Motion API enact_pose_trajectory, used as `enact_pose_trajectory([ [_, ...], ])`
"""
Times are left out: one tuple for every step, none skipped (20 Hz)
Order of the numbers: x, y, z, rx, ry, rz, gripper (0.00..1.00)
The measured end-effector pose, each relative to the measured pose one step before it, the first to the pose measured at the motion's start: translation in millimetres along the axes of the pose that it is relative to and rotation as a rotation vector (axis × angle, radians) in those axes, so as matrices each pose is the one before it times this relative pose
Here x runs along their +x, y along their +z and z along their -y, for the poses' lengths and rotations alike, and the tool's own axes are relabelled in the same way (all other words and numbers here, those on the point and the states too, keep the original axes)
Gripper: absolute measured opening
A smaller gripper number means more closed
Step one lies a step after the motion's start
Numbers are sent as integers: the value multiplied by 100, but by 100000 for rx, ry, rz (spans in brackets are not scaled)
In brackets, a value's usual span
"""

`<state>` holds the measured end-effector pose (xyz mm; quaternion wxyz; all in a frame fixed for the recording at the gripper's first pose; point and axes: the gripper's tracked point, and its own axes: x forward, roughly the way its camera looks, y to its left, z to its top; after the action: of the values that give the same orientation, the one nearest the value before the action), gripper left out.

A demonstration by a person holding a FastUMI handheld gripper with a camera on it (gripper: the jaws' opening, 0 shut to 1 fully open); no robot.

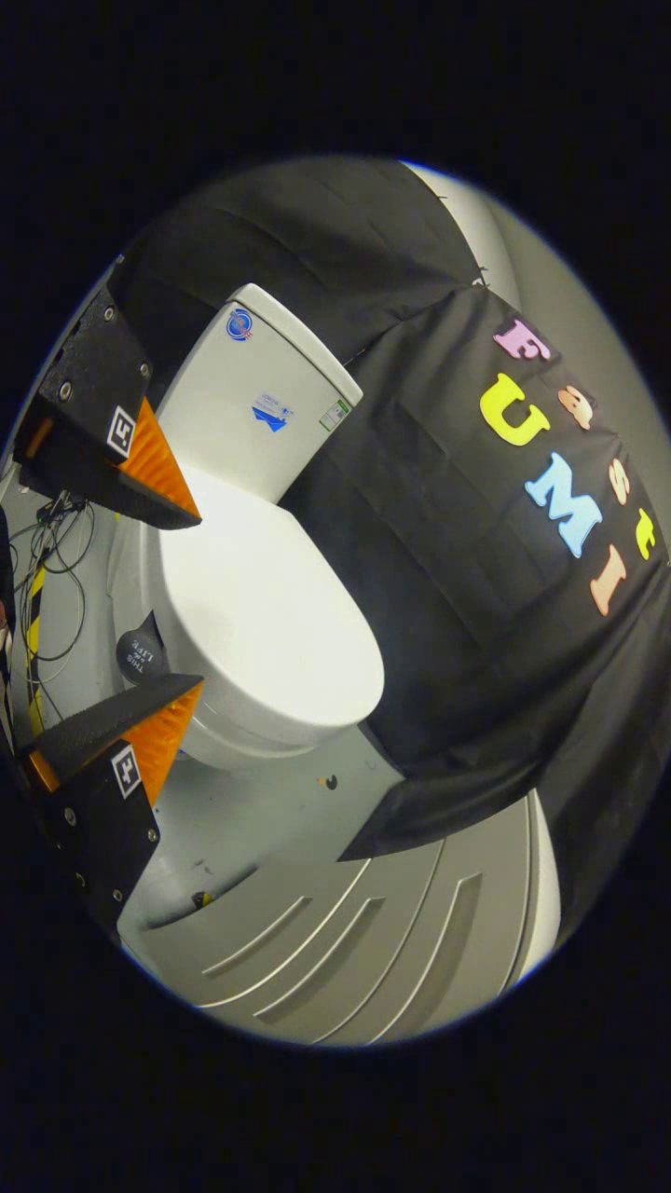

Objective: Open the toilet lid.

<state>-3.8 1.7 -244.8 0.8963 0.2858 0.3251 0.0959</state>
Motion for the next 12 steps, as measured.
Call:
enact_pose_trajectory([
  [280,-370,571,3221,-84,-1859,95],
  [288,-585,458,2712,421,-2412,96],
  [363,-273,387,2958,-60,-1692,96],
  [349,-192,322,3318,708,-1529,96],
  [362,-127,396,3559,417,-1467,96],
  [350,-372,349,3508,647,-1492,96],
  [212,-356,285,3209,383,-1488,95],
  [118,-360,425,2593,309,-1195,95],
  [199,-367,257,2466,-290,-1211,95],
  [493,-266,273,3093,597,-1560,94],
  [266,-236,256,3790,556,-907,93],
  [327,112,301,4463,-64,-801,91],
])
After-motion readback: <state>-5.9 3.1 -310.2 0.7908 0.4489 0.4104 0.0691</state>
